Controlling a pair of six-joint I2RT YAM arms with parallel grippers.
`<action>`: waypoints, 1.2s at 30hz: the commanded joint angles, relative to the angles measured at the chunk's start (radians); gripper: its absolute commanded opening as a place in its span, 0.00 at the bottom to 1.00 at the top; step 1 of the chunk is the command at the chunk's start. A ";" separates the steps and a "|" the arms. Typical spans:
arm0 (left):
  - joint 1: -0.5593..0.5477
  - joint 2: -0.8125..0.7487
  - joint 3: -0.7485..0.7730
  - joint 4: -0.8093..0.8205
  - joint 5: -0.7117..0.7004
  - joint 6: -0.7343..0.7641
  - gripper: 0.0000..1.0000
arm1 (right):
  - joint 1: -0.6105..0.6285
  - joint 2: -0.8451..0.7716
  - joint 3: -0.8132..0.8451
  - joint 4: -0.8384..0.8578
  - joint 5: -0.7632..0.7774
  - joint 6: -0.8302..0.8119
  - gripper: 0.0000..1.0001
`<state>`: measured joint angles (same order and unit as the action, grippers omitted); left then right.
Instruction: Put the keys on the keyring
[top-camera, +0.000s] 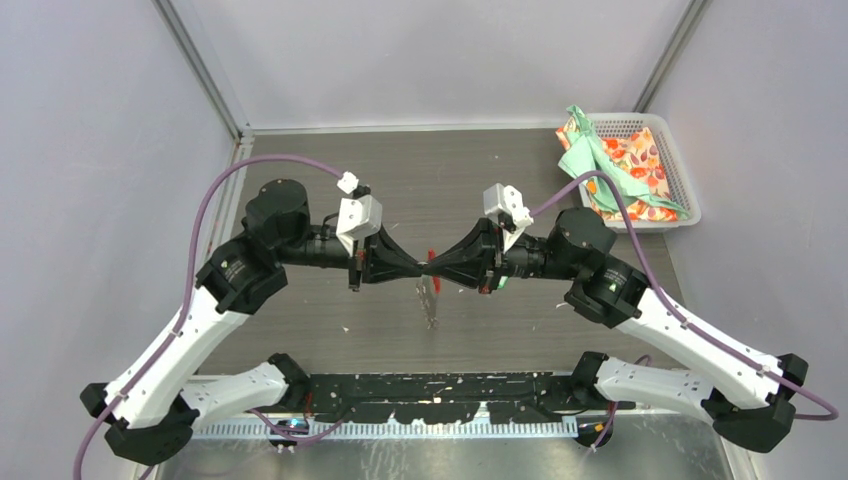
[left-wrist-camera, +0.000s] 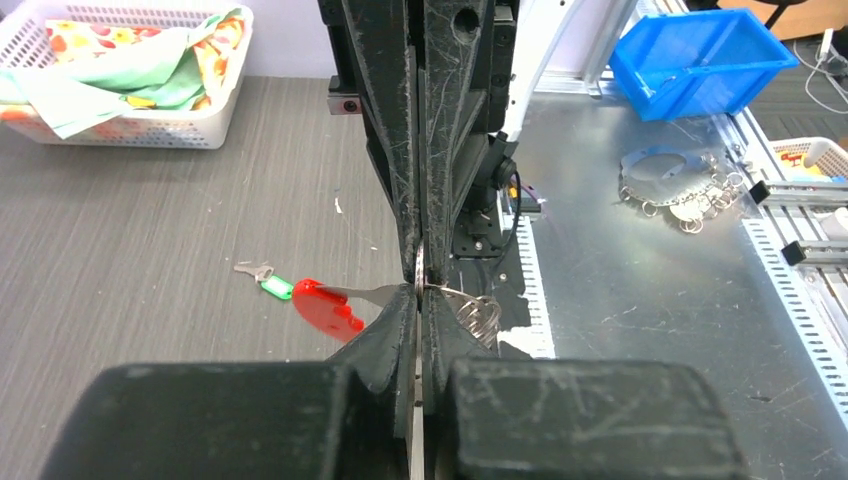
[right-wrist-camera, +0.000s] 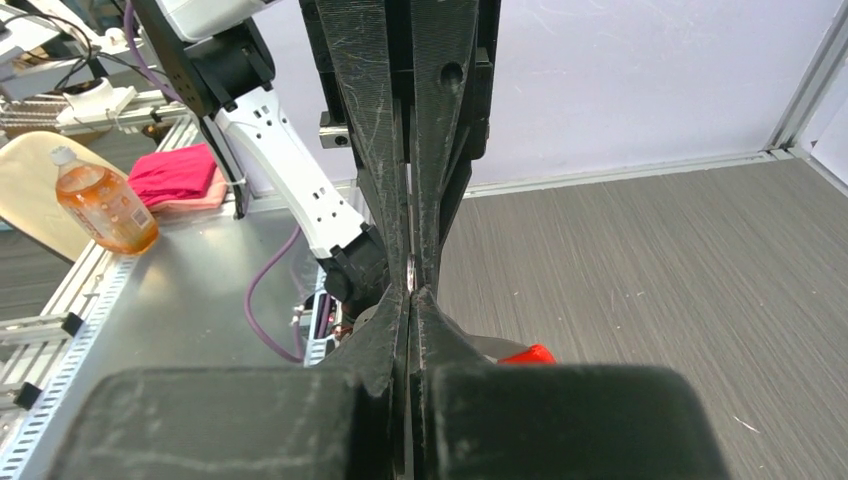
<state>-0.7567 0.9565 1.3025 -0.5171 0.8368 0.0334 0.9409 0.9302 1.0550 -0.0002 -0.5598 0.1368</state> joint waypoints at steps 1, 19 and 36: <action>0.002 0.003 0.015 0.012 0.071 0.048 0.00 | 0.003 0.008 0.042 0.030 -0.001 0.015 0.01; 0.000 0.109 0.142 -0.225 -0.096 0.218 0.00 | 0.003 0.217 0.567 -0.922 0.098 -0.305 0.49; 0.000 0.156 0.213 -0.341 0.003 0.293 0.00 | 0.003 0.355 0.710 -0.966 0.050 -0.331 0.38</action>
<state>-0.7532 1.1038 1.4605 -0.8433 0.8139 0.3004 0.9409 1.2762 1.7206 -0.9615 -0.4847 -0.1864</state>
